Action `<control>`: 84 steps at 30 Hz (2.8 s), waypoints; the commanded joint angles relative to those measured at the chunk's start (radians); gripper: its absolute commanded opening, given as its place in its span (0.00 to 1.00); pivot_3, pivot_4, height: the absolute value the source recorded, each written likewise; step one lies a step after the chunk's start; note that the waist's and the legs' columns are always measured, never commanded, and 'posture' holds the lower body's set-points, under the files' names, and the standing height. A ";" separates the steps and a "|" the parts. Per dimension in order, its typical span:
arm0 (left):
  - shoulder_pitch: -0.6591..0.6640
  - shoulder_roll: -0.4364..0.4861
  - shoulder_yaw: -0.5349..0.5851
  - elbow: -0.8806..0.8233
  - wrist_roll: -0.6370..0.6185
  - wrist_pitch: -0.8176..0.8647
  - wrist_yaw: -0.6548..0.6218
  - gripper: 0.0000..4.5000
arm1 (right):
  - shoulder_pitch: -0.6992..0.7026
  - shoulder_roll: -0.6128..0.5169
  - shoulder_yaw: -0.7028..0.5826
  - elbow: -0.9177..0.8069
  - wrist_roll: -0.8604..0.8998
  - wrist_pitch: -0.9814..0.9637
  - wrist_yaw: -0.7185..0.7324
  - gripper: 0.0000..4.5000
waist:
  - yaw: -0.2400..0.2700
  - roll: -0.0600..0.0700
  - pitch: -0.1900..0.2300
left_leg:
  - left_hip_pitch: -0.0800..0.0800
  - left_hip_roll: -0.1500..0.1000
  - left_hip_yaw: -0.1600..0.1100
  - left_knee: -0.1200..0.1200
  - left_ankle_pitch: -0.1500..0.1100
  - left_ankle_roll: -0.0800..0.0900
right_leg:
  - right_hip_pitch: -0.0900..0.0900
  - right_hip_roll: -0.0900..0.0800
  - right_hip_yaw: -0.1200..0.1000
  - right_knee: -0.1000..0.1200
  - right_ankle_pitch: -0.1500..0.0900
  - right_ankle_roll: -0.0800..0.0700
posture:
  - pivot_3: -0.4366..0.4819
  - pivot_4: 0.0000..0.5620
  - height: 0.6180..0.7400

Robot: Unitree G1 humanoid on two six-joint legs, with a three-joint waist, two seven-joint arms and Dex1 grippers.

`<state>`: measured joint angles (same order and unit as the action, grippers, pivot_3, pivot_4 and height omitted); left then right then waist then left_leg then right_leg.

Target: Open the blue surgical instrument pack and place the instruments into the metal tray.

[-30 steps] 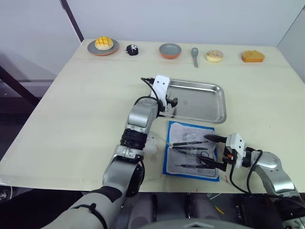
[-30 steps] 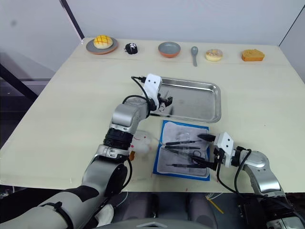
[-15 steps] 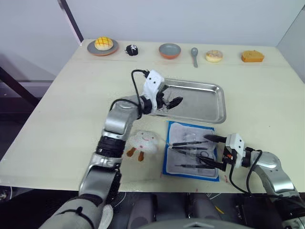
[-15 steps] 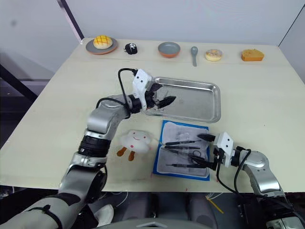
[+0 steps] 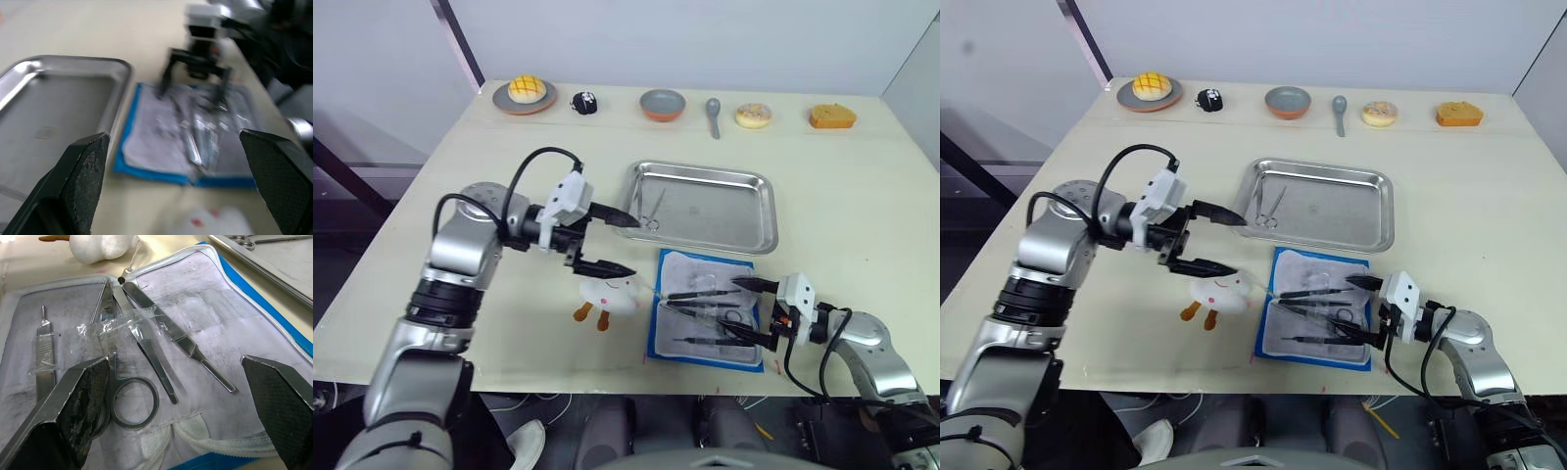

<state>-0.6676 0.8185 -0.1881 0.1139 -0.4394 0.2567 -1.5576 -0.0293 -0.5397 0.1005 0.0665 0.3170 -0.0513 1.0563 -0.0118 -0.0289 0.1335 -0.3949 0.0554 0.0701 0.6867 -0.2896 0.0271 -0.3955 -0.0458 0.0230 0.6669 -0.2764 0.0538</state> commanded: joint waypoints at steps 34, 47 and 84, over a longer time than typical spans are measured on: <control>-0.070 -0.064 -0.223 0.038 -0.015 -0.154 0.058 0.99 | 0.040 -0.027 0.005 0.039 -0.032 0.031 0.006 1.00 | 0.008 0.000 0.000 | -0.001 0.000 0.002 0.000 0.000 0.001 | 0.000 0.000 0.000 -0.001 0.000 0.000 | 0.48 0.27 0.94; -0.079 -0.281 -0.230 0.094 0.204 -0.162 0.194 0.83 | 0.029 -0.026 0.009 0.045 -0.033 0.033 0.010 1.00 | 0.009 0.000 0.000 | -0.001 0.000 0.001 0.000 0.000 0.001 | 0.000 0.000 0.000 -0.001 0.000 0.000 | 0.48 0.27 0.94; 0.022 -0.376 -0.259 0.241 0.415 -0.276 0.231 0.50 | 0.031 -0.022 0.009 0.045 -0.035 0.027 -0.001 1.00 | 0.009 0.001 -0.001 | 0.000 0.000 0.001 0.000 0.000 0.001 | 0.000 0.000 0.000 -0.001 0.000 0.000 | 0.48 0.27 0.94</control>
<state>-0.6625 0.4388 -0.4421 0.3622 -0.0410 -0.0267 -1.3257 -0.0267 -0.5561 0.0940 0.0640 0.3182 -0.0499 1.0626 -0.0031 -0.0277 0.1324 -0.3953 0.0552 0.0711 0.6870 -0.2899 0.0278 -0.3952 -0.0454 0.0227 0.6660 -0.2763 0.0540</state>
